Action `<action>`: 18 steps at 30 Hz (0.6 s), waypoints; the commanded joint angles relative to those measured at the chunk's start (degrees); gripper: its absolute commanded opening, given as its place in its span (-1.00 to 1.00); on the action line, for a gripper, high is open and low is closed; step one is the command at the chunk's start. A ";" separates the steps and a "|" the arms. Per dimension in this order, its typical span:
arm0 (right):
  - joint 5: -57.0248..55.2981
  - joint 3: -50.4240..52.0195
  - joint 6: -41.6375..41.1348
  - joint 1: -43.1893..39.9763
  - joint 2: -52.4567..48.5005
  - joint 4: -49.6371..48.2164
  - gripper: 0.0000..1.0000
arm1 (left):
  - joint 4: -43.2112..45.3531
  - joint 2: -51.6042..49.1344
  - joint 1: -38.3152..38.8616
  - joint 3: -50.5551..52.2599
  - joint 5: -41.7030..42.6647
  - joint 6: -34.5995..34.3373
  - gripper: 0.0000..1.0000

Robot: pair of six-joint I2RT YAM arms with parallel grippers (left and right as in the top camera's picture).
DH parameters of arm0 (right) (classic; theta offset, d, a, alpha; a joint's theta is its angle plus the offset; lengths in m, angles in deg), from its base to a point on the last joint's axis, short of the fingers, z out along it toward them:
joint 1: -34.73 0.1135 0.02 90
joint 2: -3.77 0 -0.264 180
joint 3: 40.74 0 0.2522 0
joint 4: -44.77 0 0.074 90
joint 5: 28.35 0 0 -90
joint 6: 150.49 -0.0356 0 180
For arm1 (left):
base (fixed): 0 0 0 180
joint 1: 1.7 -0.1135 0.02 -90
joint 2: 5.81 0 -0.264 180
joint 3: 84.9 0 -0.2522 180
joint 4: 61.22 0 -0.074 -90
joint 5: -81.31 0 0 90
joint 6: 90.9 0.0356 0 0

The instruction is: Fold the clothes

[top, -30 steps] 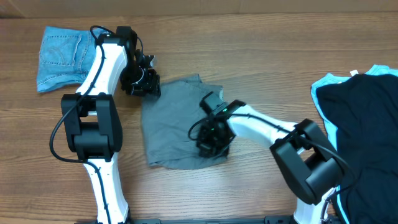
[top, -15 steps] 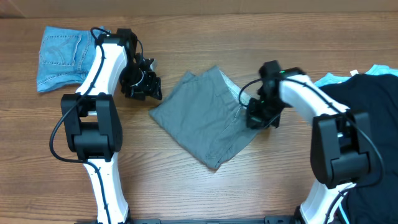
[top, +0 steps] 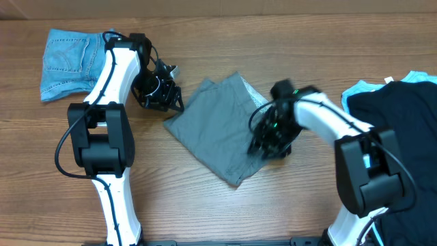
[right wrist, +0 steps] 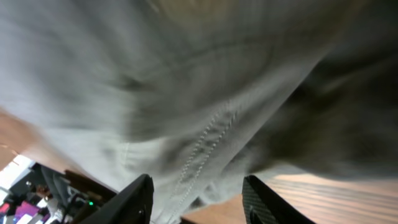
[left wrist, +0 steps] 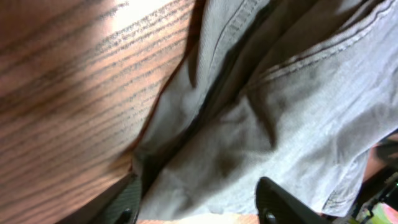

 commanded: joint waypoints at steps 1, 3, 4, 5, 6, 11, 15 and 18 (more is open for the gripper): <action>1.29 5.31 -9.31 3.34 1.31 -4.39 0.01 | 1.53 0.55 0.85 1.46 0.39 2.14 0.06; 4.68 7.58 -9.81 4.70 1.31 -11.41 -0.16 | 3.13 0.55 1.73 2.86 0.48 2.16 -0.06; 5.27 7.76 -9.84 4.90 1.31 -12.81 -0.30 | 3.67 0.55 2.19 3.58 0.50 2.16 -0.10; 5.25 7.76 -9.33 4.94 1.31 -13.55 -0.41 | 4.02 0.55 2.62 4.22 0.48 2.16 -0.16; 4.70 7.65 -9.03 4.94 1.33 -13.79 -0.49 | 4.35 0.55 3.06 4.85 0.48 2.16 -0.20; -1.75 7.21 -7.43 3.45 1.33 -9.14 -0.85 | 4.96 0.55 4.92 6.93 -0.57 4.68 -0.88; -12.94 5.60 -5.88 -0.15 1.38 -1.14 -0.92 | 4.92 0.55 4.52 6.93 -3.54 3.89 -0.92; -17.11 4.39 -3.39 -3.54 1.40 0.79 -0.92 | 4.74 0.55 3.21 6.93 -4.48 3.04 -0.92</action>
